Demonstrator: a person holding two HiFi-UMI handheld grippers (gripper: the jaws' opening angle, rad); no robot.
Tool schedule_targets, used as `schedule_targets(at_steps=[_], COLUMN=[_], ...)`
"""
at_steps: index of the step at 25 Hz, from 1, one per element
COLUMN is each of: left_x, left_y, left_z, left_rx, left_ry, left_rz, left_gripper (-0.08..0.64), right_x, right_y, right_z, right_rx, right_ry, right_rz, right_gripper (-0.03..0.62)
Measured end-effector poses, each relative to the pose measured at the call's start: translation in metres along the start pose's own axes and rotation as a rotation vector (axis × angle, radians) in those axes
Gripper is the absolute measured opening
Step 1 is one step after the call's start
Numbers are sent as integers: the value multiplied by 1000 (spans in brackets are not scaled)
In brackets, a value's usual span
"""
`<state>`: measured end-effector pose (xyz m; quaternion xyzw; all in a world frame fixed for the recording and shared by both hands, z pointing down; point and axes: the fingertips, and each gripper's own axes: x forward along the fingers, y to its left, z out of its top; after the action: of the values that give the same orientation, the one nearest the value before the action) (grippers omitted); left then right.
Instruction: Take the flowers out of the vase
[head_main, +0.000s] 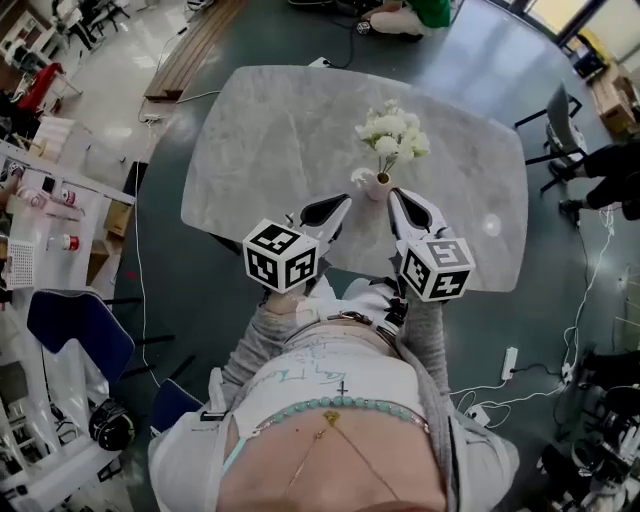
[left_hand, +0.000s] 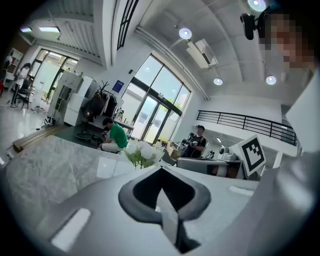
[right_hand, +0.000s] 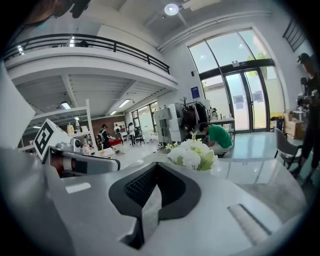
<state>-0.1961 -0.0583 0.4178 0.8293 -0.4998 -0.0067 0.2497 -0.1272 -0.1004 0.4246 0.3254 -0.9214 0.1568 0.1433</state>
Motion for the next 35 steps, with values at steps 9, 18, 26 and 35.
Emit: schedule_targets(at_steps=[9,18,26,35], left_x=[21,53,78,91], left_y=[-4,6,17,29], left_z=[1,17,31,21], left_rx=[0,0,18,2], left_ry=[31,40,56,81], left_rz=[-67,-36,19,85], left_gripper=[0,0,0,0], right_x=[-12,4,11,7], right_y=[-28,-62,-94,-124], right_z=[-5,14,29,22], right_rx=[33,36,41,69], right_ry=[9,7,5,5], right_rz=[-95,-75,-51,-47], right_gripper=[26,26,26,26])
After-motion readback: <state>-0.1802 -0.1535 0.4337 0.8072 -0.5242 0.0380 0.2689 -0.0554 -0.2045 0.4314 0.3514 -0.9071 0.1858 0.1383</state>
